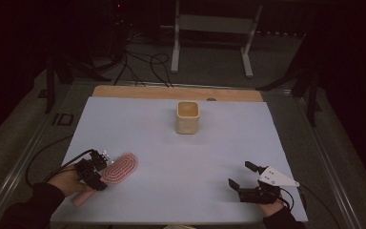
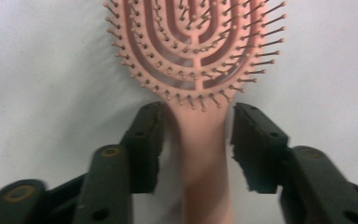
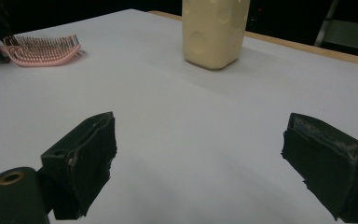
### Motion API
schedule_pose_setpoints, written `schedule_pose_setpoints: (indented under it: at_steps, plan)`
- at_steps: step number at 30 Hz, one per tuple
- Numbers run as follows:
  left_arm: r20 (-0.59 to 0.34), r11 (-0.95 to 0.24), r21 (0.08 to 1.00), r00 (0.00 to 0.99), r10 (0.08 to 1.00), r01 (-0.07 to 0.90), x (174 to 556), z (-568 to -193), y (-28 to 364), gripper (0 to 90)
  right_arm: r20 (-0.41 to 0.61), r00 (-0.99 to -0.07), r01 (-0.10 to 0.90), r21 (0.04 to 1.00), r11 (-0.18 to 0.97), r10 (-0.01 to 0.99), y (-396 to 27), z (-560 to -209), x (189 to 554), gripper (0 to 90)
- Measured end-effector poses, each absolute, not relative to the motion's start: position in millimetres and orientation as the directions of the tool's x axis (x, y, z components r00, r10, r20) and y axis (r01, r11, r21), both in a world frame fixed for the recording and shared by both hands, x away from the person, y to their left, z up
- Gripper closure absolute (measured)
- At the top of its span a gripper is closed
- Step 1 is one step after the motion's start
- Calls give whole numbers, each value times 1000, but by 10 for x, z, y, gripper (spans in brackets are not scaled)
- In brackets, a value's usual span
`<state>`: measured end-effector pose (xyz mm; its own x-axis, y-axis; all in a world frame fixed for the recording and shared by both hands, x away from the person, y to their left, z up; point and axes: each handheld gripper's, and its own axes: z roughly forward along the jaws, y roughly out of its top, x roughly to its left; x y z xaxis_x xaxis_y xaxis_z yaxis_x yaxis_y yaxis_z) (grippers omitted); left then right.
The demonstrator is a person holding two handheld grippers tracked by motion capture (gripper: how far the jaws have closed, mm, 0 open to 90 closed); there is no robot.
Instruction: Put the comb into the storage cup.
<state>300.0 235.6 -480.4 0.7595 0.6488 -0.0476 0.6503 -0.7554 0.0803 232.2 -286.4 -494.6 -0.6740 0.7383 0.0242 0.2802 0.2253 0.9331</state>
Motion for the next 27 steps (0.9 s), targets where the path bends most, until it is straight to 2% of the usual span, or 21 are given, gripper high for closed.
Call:
schedule_pose_setpoints:
  at_steps: [8, 27]
  plan:
    - [-51, -754, 73, 758, 650, 652, 3020, -4825, 2330, 642, 26, -674, 282, 933, 225, 739, -2870, -4950, 2326, 95]
    - [-58, -728, 60, 730, 681, 683, 3048, -4833, 2332, 704, 21, -674, 278, 933, 227, 739, -2865, -4945, 2319, 95]
